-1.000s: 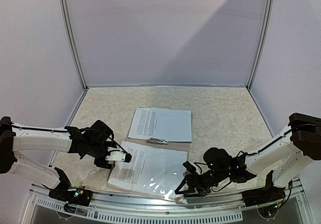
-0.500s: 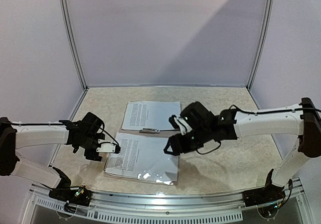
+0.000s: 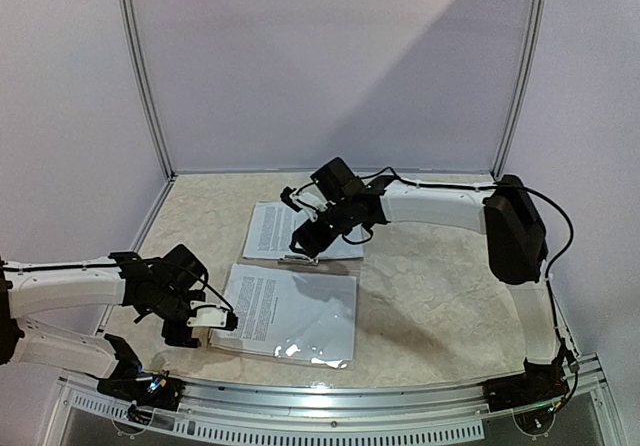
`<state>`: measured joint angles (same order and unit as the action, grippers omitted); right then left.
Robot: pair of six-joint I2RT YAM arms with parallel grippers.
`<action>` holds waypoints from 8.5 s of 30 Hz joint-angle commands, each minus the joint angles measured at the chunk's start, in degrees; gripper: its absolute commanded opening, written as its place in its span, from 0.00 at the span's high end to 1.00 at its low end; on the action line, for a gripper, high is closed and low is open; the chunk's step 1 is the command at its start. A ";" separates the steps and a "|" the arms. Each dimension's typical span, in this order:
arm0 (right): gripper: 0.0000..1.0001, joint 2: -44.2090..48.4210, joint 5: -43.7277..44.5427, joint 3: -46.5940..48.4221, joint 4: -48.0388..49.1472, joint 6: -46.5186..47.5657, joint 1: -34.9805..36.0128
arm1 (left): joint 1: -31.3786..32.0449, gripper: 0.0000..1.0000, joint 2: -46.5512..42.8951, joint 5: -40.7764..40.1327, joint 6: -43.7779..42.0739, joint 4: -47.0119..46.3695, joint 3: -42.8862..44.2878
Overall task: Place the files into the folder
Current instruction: Rotate the folder with files at the center of the board, then pick up the folder with files from the center of the board, then pass from the right arm to the left, then close the folder with files at the center of the board, then reset both arms
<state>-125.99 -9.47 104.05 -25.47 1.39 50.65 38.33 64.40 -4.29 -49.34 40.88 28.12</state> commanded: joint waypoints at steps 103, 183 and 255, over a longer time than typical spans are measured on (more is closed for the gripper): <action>1.00 14.77 17.29 -26.07 -8.96 -25.41 4.24 | -11.20 0.09 -1.03 10.83 15.25 -12.35 10.73; 0.93 20.90 17.40 -25.60 -20.52 -23.32 -35.13 | -12.10 0.31 34.99 64.27 71.04 -68.29 13.21; 0.32 62.19 9.12 -68.40 8.90 -19.49 -38.07 | -15.65 0.01 9.95 13.23 34.92 -37.57 18.36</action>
<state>-70.87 -1.32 44.18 -28.32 -16.51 12.36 28.38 83.40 11.73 -12.58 12.58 54.74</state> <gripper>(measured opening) 0.602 0.994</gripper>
